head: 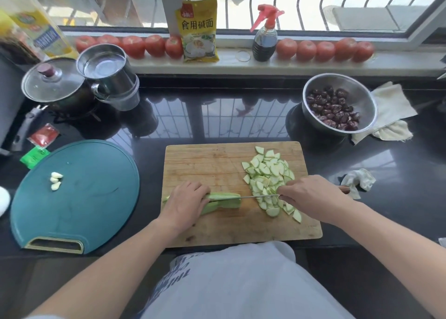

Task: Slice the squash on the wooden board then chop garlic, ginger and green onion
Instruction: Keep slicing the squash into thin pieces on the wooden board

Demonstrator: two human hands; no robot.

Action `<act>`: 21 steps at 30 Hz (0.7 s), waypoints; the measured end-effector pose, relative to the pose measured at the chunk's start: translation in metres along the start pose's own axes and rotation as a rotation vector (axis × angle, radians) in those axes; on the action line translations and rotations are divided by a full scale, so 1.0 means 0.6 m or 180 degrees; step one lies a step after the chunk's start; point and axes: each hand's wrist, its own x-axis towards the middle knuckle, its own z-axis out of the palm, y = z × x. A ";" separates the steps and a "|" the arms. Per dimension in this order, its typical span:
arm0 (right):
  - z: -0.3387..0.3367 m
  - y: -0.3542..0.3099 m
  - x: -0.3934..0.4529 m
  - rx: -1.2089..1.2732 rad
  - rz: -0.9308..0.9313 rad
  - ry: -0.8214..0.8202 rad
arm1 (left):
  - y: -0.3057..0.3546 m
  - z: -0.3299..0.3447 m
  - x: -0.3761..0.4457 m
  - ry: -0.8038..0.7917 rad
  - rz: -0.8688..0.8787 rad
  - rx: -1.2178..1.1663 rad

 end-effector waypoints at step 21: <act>0.067 -0.139 0.017 0.0526 0.0335 -0.0266 | -0.083 -0.008 -0.081 -0.0162 -0.0108 0.0036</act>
